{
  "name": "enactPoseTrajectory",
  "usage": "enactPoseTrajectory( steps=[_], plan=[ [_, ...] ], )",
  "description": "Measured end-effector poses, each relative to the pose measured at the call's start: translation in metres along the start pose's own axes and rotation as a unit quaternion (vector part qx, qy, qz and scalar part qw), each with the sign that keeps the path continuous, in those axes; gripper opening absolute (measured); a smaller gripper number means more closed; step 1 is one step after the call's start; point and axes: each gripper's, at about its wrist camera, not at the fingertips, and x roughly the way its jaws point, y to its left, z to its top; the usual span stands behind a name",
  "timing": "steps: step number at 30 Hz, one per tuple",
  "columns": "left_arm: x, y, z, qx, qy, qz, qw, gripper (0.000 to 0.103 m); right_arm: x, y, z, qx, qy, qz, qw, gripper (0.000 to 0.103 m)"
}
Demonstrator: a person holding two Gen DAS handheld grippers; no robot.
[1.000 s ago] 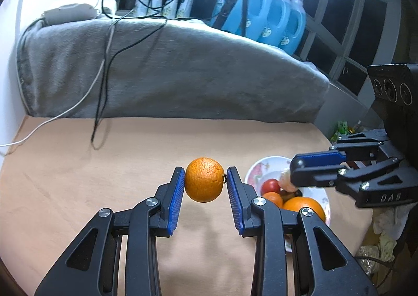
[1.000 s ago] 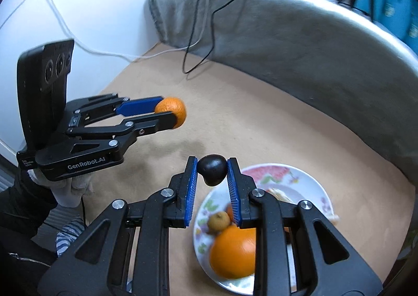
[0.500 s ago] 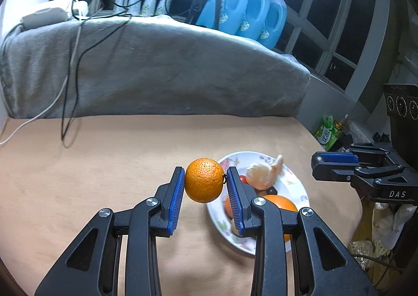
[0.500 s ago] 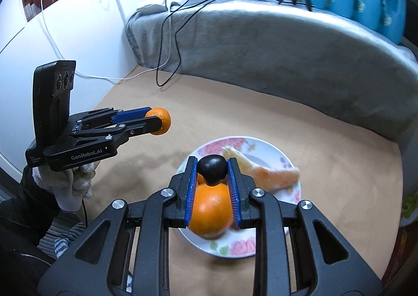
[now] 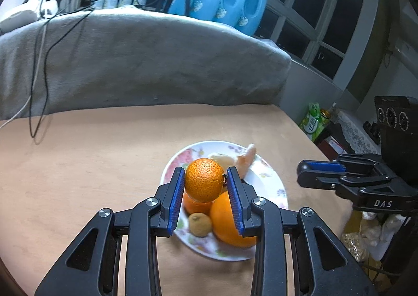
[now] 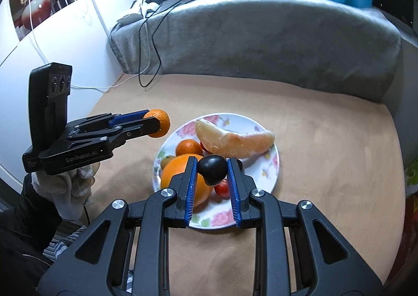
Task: Organize fruits
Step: 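Carry the tangerine and dark plum over the plate with both tools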
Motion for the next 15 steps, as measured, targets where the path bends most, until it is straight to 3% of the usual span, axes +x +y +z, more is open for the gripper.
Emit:
enactPoseTrajectory(
  steps=[15],
  plan=[
    [0.015, -0.029, 0.002, 0.022, 0.014, -0.012, 0.9996, 0.031, 0.012, -0.011, -0.021, 0.013, 0.01, 0.006, 1.0, 0.024]
  ],
)
